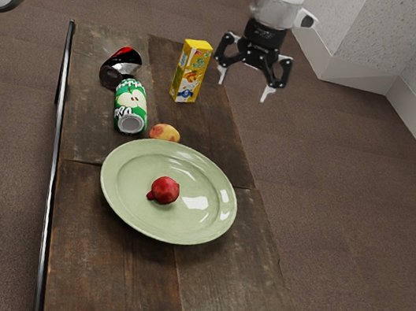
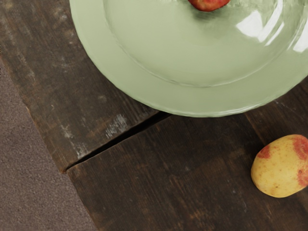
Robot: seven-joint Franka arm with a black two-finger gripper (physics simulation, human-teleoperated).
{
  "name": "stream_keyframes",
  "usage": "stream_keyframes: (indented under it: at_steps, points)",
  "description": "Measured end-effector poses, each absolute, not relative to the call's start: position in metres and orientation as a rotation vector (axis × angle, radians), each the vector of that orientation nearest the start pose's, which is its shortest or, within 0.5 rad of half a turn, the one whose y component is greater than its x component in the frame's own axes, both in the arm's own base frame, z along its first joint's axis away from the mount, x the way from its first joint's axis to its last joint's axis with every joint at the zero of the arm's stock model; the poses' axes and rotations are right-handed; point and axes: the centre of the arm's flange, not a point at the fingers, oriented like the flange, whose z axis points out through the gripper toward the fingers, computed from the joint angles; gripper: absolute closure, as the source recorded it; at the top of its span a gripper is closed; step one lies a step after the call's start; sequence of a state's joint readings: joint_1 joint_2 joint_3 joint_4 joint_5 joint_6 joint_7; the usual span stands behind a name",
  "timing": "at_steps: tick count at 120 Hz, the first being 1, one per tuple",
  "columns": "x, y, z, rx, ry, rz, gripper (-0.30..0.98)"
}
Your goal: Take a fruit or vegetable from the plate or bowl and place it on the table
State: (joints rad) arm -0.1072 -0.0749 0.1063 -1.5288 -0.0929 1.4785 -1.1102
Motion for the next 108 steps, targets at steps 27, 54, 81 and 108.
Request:
stream_keyframes:
  at_steps: [27,54,81,108]
  points:
    - [0.528,-0.016,0.666,-2.396,-2.158,0.125,0.00]
    - [0.501,-0.038,0.602,-2.192,-2.360,0.333,0.00]
    - [0.483,-0.025,0.544,-2.035,-2.596,0.289,0.00]
    - [0.475,-0.035,0.489,-1.951,-2.694,0.279,0.00]
